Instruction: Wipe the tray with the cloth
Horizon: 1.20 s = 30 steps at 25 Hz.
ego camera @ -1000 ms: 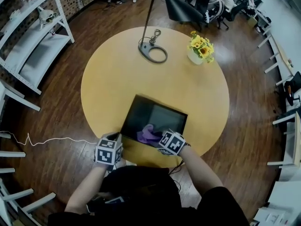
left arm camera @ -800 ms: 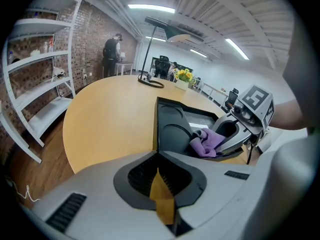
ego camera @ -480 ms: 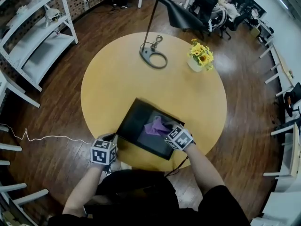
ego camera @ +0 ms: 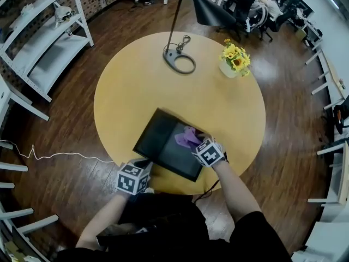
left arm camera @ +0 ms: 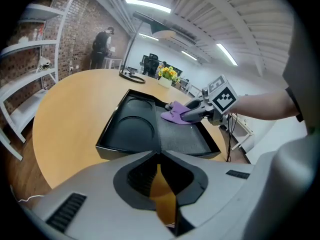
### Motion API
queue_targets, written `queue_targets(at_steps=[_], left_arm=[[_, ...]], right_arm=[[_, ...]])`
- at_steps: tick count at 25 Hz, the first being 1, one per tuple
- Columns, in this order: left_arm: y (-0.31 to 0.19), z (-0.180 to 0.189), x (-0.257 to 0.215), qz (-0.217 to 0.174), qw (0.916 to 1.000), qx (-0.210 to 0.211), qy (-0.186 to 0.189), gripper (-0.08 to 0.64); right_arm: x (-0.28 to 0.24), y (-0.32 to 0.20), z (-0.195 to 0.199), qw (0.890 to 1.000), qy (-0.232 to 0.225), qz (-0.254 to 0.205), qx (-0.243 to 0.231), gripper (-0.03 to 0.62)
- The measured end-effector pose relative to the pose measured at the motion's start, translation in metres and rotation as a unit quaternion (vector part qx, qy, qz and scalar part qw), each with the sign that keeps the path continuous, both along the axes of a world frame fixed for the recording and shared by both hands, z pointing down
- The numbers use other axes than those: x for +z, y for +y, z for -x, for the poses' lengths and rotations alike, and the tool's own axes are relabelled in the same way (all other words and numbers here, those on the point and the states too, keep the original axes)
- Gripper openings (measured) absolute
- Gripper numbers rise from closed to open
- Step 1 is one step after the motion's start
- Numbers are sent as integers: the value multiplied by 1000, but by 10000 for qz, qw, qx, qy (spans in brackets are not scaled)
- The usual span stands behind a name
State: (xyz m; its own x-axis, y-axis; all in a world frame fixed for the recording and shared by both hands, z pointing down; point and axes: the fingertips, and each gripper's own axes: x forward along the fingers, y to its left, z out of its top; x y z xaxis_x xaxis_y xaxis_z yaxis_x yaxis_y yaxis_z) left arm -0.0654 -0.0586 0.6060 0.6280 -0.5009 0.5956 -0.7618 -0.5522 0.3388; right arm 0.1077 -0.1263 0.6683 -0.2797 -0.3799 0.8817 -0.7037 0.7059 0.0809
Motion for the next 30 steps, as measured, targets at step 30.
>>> queue_targets(at_steps=[30], left_arm=[[-5,-5,6,154,9998,90,-104,1]], right_arm=[[-22,52,-9,9954,21,955,-85,95]])
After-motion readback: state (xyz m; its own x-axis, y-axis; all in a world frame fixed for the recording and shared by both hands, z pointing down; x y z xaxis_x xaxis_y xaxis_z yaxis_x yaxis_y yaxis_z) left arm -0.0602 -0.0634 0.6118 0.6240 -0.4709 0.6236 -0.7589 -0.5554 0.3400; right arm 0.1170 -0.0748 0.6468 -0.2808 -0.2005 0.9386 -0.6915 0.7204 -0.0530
